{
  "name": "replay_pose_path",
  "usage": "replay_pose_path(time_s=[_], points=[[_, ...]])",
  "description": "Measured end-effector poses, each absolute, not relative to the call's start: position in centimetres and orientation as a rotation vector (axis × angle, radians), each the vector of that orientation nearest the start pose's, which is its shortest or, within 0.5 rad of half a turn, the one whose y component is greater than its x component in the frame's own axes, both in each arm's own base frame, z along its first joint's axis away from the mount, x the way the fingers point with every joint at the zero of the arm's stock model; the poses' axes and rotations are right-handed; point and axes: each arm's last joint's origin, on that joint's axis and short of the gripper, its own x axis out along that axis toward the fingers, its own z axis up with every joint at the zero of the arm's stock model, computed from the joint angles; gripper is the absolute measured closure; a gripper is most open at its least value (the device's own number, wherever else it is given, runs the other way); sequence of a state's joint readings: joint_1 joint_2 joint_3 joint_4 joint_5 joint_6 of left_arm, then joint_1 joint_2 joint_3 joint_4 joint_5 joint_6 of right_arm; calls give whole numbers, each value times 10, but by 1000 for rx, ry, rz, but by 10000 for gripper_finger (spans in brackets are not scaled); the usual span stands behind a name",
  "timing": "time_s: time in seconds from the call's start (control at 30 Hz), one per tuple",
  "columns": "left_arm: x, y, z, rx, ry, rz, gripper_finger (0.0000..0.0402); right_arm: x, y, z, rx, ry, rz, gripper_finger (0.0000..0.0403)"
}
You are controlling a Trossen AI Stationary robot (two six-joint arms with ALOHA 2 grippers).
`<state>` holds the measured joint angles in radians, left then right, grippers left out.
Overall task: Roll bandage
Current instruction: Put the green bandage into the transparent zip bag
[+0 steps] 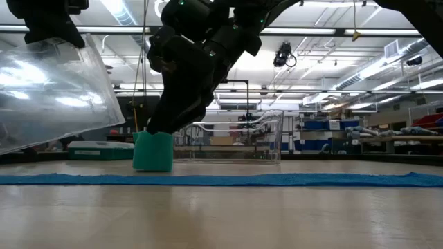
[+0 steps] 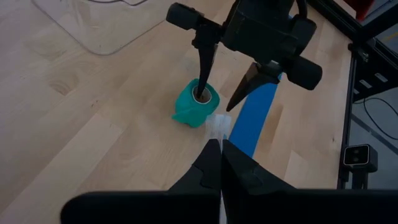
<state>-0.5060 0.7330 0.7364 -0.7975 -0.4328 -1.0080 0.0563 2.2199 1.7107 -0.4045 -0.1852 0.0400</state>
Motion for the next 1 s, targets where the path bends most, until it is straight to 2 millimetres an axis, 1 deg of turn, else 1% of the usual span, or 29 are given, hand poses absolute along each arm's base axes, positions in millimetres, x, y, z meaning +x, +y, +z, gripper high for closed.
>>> replay_pose_path(time_s=[0.2,0.3,0.33,0.43,0.57,0.63,0.7,0.83,0.87,1.0], points=[[124,-55,275,-612,653,280,399,478,32,169,51,943,206,239],[125,-55,275,-619,643,274,399,472,32,161,55,1024,206,255],[125,-55,275,-619,643,274,399,471,32,159,48,1041,201,257],[125,-55,275,-616,645,275,399,469,35,160,35,1057,216,257],[125,-55,275,-612,645,274,399,471,35,161,24,1032,190,263],[125,-55,275,-613,644,273,399,474,35,162,30,1000,178,279],[125,-55,276,-615,642,272,399,476,36,164,34,974,186,303],[126,-56,276,-621,638,264,399,476,37,164,61,968,225,377],[126,-56,276,-622,638,261,399,476,37,164,68,968,235,388],[126,-56,276,-623,638,260,399,477,38,168,110,978,230,393]])
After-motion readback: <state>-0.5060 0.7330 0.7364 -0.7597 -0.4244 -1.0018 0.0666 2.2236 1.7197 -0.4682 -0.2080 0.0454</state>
